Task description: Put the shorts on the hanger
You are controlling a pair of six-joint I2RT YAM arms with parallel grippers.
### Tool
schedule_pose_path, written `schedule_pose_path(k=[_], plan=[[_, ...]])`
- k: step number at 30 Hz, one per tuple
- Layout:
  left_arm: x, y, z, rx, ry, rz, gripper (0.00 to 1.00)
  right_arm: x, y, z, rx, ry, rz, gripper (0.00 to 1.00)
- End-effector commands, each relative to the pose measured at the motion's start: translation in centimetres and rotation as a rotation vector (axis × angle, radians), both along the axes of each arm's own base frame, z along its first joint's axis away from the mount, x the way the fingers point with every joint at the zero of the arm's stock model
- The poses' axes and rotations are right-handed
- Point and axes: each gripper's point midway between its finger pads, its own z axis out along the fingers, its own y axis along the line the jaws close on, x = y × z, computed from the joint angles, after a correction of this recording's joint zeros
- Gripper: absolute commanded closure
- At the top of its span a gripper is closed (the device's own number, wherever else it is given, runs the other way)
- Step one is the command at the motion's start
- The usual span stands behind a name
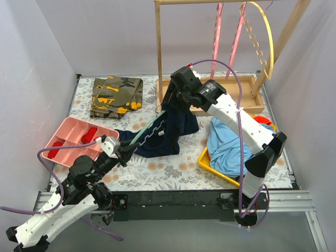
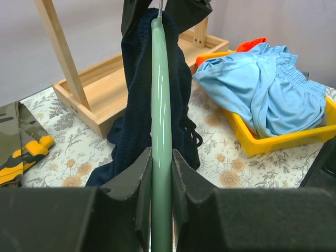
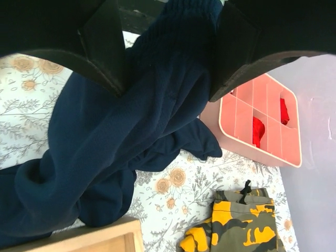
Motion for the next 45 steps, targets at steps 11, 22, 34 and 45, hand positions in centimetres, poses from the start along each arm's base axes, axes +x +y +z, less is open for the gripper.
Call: schedule_pose_path(k=[11,22,34,45], plan=[[1.2,-1.4,3.5,-0.069,0.002,0.005,0.83,-1.3,2.3,-1.0,0.12,0.079,0.064,0.99],[0.1,-0.2,2.1,-0.362,0.41,0.085,0.38,-1.7,0.9,1.4,0.118,-0.078,0.136,0.99],[3.2,0.9,-10.0,-0.444,0.788,0.457,0.56,-2.2,-0.1,5.7,0.055,-0.308,0.183,0.99],[4.6,-1.5,-14.5,-0.411,0.82,0.451,0.47,-2.2,-0.8,6.7,0.026,-0.35,0.172,0.99]])
